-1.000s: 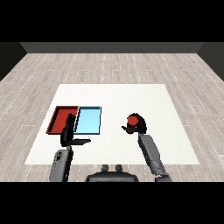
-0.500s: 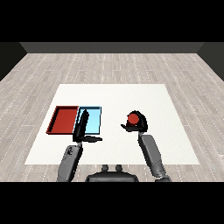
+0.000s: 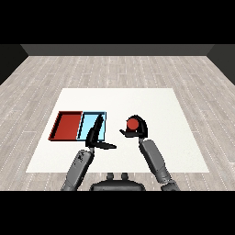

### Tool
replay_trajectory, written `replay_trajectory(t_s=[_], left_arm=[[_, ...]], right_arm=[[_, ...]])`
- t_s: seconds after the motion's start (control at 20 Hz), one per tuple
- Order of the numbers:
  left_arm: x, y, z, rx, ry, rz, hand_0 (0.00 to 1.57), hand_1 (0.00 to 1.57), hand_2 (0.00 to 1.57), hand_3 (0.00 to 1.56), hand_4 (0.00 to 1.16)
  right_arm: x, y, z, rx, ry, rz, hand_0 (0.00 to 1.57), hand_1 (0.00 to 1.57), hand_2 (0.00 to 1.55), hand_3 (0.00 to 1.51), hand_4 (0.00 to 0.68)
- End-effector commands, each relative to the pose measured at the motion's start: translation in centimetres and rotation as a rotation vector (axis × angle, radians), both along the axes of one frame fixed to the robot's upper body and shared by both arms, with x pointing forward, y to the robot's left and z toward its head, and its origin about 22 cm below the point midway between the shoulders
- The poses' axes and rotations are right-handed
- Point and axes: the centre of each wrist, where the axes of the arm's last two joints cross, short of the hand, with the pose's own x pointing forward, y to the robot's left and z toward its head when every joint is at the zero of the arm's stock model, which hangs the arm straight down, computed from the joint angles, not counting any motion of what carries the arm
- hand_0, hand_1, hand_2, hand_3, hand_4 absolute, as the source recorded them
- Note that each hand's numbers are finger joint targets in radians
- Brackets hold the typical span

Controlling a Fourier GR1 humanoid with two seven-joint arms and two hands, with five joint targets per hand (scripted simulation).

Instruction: Pick the red can and put it in the red box

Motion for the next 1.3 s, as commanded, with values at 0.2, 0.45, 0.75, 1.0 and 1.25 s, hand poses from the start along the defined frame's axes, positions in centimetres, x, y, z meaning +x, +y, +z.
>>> replay_trajectory(t_s=[0.2, 0.45, 0.75, 1.0, 1.25], left_arm=[[0.0, -1.6, 0.9, 0.010, 0.029, -0.057, 0.00, 0.00, 0.00, 0.00, 0.00], [-0.9, -3.5, -0.4, 0.008, 0.019, -0.070, 0.00, 0.00, 0.00, 0.00, 0.00], [3.4, -3.9, 0.7, 0.047, 0.039, -0.045, 0.00, 0.00, 0.00, 0.00, 0.00], [4.2, -5.3, 0.4, 0.068, 0.073, -0.055, 0.00, 0.00, 0.00, 0.00, 0.00], [2.7, -6.6, -0.4, 0.084, 0.064, -0.062, 0.00, 0.00, 0.00, 0.00, 0.00]], right_arm=[[0.0, 3.5, 2.5, -0.003, -0.044, 0.054, 1.39, 1.39, 1.40, 1.39, 0.636], [0.0, 4.6, 3.3, 0.011, -0.056, 0.086, 1.39, 1.39, 1.41, 1.40, 0.611], [-1.4, 6.1, 2.9, 0.004, -0.042, 0.126, 1.41, 1.41, 1.43, 1.40, 0.617], [-2.3, 6.8, 2.7, 0.033, -0.067, 0.131, 1.43, 1.43, 1.44, 1.40, 0.599], [-2.1, 6.4, 2.8, 0.029, -0.078, 0.164, 1.45, 1.45, 1.43, 1.38, 0.614]])
